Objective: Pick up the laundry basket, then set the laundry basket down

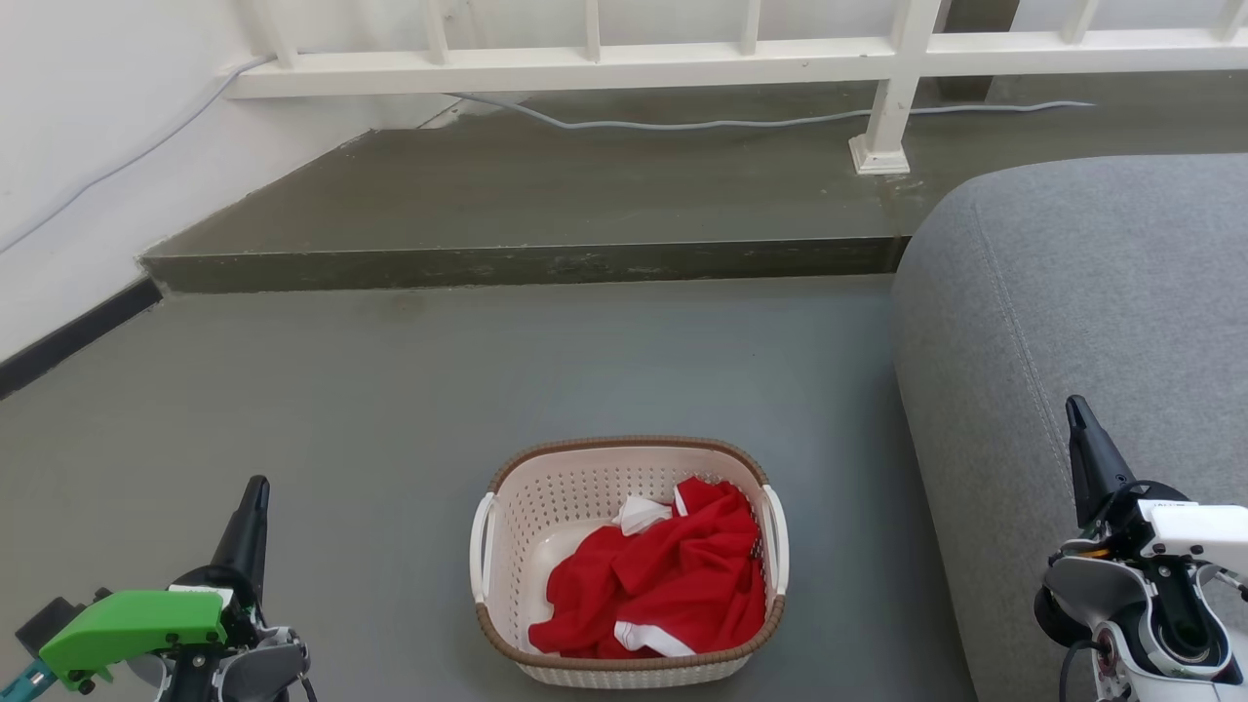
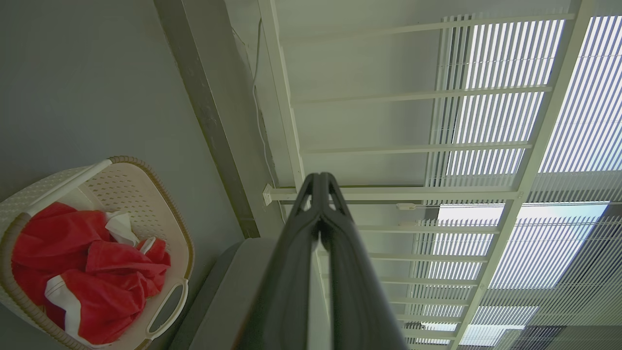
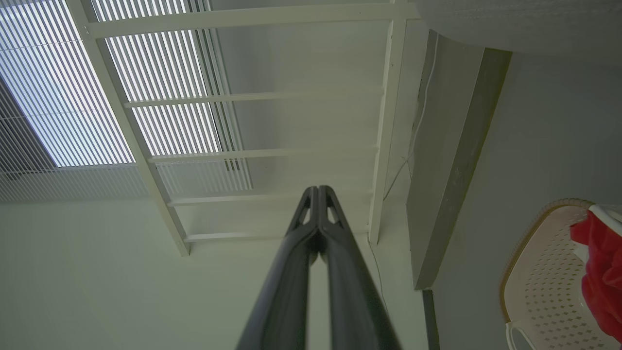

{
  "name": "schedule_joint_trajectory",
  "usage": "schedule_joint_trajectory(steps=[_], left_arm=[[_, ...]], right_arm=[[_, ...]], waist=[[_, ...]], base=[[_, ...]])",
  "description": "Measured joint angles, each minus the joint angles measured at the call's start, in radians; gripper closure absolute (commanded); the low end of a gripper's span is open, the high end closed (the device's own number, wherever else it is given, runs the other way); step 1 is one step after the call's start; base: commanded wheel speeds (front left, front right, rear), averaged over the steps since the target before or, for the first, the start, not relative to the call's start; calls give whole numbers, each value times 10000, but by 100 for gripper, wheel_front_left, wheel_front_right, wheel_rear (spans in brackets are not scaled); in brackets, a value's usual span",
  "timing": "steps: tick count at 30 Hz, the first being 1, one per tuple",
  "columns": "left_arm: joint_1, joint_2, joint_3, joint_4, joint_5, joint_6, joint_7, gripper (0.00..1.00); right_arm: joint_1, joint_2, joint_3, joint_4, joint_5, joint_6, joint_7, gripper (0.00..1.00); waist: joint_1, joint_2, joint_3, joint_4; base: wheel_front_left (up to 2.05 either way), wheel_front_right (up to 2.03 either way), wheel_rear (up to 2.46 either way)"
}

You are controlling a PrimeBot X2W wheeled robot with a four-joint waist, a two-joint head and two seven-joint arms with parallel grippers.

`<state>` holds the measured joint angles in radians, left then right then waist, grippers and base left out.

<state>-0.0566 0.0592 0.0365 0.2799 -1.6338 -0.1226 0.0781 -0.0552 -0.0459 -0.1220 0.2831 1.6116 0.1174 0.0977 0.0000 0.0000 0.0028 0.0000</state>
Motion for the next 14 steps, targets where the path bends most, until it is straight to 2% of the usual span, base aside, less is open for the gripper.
schedule_joint_trajectory(steps=[14], left_arm=[[0,-2,8,-12,0,0,0,100]], right_arm=[[0,2,-2,-8,0,0,0,100]], waist=[[0,0,0,0]], base=[[0,0,0]])
